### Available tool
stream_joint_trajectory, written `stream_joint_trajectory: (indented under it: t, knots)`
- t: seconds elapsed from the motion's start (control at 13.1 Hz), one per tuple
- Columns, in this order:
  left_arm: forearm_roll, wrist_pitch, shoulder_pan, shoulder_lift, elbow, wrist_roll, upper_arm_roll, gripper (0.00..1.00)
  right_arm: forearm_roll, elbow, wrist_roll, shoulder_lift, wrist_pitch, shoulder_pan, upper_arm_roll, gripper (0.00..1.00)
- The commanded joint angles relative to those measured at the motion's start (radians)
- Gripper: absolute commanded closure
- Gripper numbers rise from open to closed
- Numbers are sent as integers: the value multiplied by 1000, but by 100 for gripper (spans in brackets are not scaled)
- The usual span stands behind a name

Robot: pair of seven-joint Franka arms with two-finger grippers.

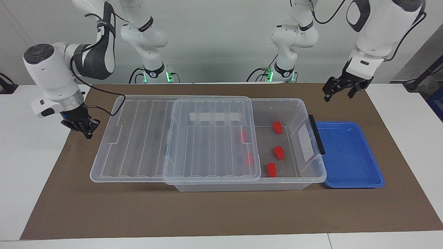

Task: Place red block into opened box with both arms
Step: 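Withdraw the left gripper to the tray while the right gripper reaches the lid, then slide the clear lid back over the box with the right gripper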

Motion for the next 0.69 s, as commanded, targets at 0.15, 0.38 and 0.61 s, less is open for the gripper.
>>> stream_joint_trajectory:
  t: [0.15,0.38,0.61]
  knots:
    - [10,-26,90,-51,-61,133,-11,0,-3,-15,-13,-8,-2,49,10,100]
    - [10,52,113,-61,-102,141,-11,0,6,-23,-16,-14,-30,92,15,100]
    - [11,204,114,-96,-209,142,-12,0,48,-41,7,-22,-28,164,13,100]
